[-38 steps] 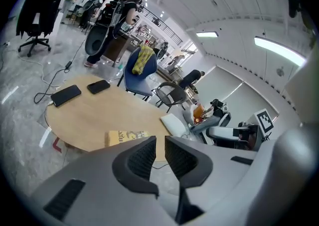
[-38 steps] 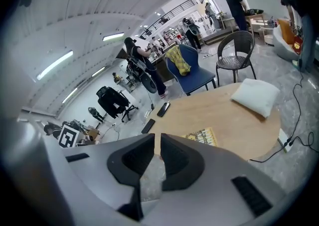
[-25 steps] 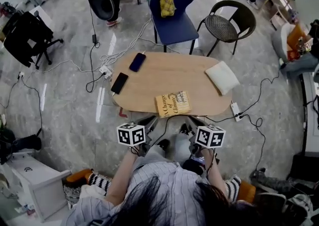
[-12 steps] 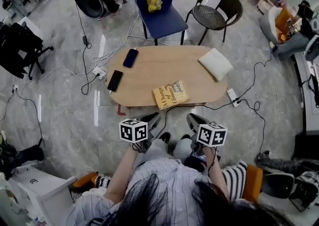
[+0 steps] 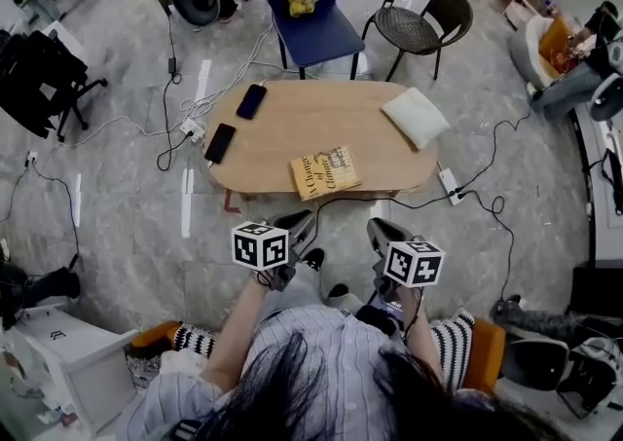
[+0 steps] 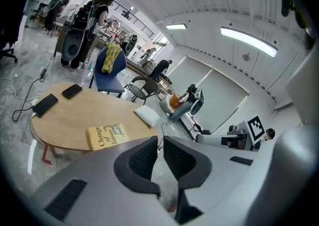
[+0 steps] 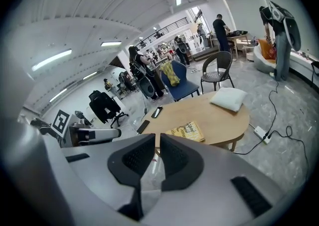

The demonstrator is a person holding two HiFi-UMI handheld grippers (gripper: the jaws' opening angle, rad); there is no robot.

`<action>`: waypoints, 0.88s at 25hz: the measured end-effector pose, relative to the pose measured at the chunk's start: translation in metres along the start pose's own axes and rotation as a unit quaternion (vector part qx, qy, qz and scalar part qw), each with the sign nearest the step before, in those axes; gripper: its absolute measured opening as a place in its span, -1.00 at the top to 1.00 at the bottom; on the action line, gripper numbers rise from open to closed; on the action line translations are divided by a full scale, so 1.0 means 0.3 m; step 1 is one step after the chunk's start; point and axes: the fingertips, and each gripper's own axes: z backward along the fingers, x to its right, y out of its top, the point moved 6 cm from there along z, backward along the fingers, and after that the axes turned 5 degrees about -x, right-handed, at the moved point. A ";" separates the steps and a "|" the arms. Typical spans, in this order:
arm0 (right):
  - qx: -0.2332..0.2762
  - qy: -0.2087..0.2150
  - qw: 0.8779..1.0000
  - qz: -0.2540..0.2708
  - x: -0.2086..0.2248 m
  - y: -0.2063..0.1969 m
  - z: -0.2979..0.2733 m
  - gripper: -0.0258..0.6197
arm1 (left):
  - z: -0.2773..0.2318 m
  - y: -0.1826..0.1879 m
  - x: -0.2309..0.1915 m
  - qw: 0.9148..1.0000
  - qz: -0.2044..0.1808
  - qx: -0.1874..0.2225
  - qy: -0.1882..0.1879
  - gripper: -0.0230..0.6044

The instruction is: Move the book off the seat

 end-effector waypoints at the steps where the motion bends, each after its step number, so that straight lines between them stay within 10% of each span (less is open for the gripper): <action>1: -0.001 0.001 1.000 0.008 0.003 -0.011 0.016 0.79 | 0.002 -0.008 0.017 1.000 0.002 0.005 0.003 0.78; 22: -0.012 0.044 0.997 0.057 0.027 -0.285 0.267 0.83 | 0.156 -0.379 0.285 0.997 0.013 0.045 0.065 0.78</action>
